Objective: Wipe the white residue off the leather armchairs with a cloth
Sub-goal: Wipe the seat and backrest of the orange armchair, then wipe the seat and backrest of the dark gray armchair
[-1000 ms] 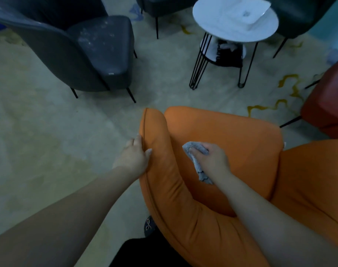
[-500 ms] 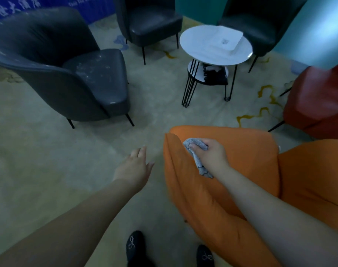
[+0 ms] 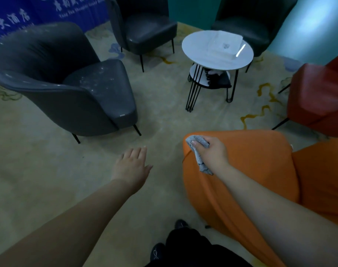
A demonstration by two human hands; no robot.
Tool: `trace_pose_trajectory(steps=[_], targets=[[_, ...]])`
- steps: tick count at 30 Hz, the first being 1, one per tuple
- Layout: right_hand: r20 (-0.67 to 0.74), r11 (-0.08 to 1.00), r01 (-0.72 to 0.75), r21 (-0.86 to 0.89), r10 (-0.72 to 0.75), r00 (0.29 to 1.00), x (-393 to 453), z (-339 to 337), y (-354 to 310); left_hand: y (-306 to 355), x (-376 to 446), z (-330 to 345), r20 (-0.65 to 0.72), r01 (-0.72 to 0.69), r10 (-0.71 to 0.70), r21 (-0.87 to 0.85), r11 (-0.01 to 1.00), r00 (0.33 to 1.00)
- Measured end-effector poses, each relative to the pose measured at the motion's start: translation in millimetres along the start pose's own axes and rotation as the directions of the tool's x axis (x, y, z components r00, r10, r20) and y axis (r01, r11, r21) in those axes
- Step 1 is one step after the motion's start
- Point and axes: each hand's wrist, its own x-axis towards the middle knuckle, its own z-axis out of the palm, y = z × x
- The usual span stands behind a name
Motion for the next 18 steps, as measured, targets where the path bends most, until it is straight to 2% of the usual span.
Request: trace_pose_trajectory(steps=[12, 18], targets=[[0.025, 1.000, -0.021, 0.009, 0.020, 0.999, 129.3, 16.6, -11.2, -30.1, 121.9, -20.1, 0.027, -0.061, 0.058, 0.092, 0.994, 0.998], [0.025, 1.000, -0.026, -0.018, 0.026, 0.999, 176.6, 26.7, -16.1, -37.1, 154.4, -29.9, 0.040, -0.040, 0.037, 0.084, 0.996, 0.999]])
